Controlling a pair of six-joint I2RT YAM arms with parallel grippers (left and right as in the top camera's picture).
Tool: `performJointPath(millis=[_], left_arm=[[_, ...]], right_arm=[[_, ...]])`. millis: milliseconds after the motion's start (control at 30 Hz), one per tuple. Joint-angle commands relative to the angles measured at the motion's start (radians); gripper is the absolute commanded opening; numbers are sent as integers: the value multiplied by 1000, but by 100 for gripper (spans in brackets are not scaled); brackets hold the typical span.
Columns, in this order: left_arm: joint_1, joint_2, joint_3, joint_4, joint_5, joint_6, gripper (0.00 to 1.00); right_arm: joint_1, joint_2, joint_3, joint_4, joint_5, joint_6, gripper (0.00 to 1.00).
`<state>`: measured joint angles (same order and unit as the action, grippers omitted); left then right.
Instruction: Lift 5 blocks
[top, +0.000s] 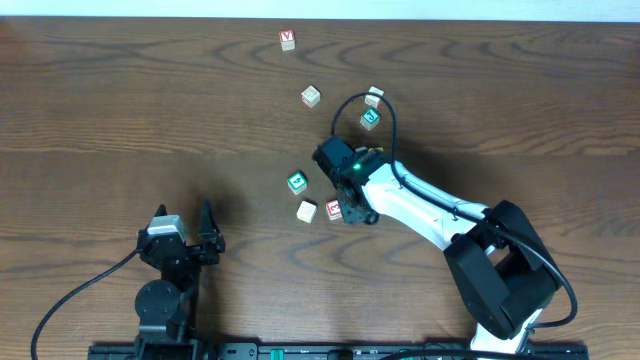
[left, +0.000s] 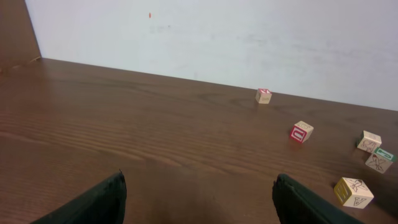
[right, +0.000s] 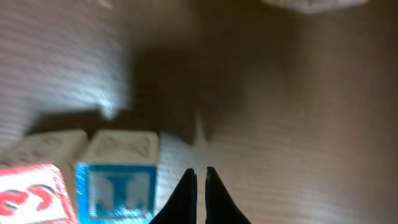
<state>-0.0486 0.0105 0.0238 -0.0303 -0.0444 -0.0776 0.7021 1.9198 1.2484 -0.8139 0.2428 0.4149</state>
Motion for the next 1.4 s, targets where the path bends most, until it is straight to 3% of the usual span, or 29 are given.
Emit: performJointPath(millis=[0,533,767,1367], left_arm=[[-2,-6,-19,-37,-24,6,76],[-2,-6,-19,-37,-24,6,76],[-2,-6,-19,-37,-24,6,76],[-2,-6,-19,-37,-24,6,76]], right_arm=[[-3,3,13,19,-23,-67,4],[0,3,12,6,-174,-70,1],[0,3,12,-40,-198,45,1],[0,3,12,-28,-290,135,1]])
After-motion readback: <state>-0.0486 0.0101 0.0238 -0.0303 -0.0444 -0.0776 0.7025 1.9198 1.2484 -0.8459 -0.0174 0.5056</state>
